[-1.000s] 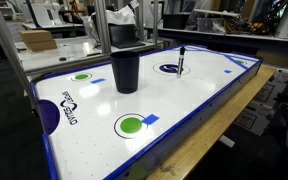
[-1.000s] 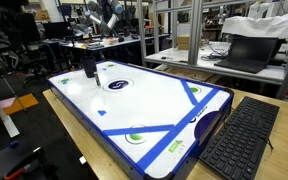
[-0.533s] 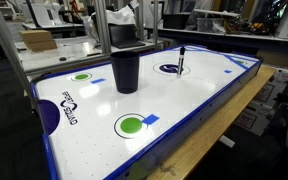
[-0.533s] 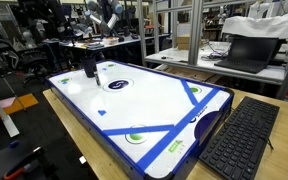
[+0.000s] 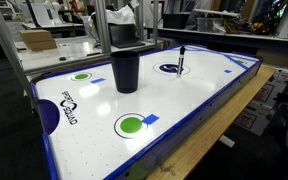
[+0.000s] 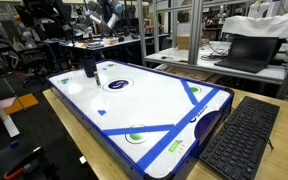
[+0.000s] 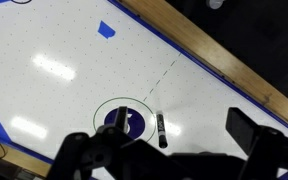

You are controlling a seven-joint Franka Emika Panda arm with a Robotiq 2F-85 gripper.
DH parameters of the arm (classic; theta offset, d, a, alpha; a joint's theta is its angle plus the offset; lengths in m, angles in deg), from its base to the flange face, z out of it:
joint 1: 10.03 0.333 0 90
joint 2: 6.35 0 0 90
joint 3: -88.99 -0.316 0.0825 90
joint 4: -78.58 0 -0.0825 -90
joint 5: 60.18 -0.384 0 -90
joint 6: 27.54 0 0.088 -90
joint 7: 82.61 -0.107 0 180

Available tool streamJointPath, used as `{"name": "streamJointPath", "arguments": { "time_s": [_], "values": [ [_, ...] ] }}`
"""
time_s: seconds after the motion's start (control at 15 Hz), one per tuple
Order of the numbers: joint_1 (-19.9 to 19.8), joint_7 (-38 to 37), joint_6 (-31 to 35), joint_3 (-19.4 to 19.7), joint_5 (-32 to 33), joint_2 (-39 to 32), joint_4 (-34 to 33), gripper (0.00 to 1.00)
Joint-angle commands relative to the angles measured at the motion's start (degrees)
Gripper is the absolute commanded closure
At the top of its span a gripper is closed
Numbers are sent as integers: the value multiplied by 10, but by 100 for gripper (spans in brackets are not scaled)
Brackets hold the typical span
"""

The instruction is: Put the marker in the cup

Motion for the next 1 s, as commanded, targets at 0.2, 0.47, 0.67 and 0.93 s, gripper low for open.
{"name": "streamJointPath", "arguments": {
  "time_s": [0.2, 0.47, 0.67, 0.93],
  "values": [
    [7, 26, 39, 3, 12, -43, -8, 0],
    [-2, 62, 106, -1, 54, -154, -52, 0],
    [-9, 81, 139, 0, 87, -234, -101, 0],
    [-9, 107, 170, -4, 65, -302, -167, 0]
  ]
}}
